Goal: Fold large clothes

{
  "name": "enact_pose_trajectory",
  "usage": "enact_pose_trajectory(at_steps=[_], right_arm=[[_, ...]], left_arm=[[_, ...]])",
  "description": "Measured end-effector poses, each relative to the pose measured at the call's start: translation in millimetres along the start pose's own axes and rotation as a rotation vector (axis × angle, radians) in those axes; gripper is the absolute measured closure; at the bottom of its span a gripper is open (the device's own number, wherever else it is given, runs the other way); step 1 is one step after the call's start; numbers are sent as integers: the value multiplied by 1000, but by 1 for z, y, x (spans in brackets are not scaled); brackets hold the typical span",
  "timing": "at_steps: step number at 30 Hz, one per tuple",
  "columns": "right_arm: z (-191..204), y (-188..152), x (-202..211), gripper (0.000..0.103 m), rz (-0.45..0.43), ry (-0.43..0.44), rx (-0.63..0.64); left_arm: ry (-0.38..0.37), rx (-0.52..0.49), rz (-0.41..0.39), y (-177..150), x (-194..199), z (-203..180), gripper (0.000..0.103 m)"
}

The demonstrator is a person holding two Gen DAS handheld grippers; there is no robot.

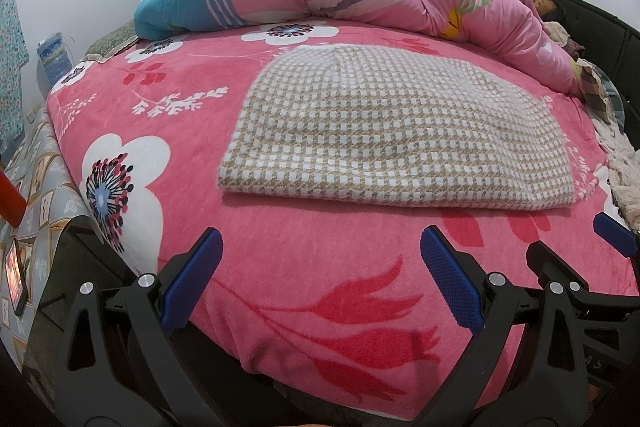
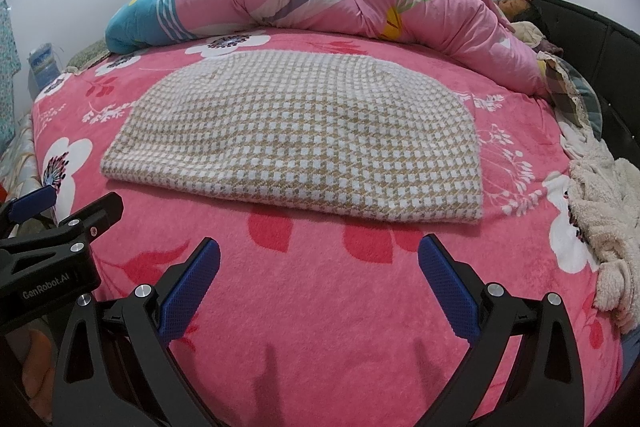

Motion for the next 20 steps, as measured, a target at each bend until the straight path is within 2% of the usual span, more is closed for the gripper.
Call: enact_pose_trajectory(at_steps=[20], right_arm=[[2, -1, 1, 7, 1, 1, 2]], left_arm=[[-1, 4, 2, -1, 1, 0, 7]])
Point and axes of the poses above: each gripper's, at about its wrist camera, not at the fingertips, and x roughly against the way its jaws point, z to its left, y to its top, the point moved 8 cm from there along -x, roughly the way its jaws point, and after that the axes turned 13 degrees about -z, right-handed, at the moved point
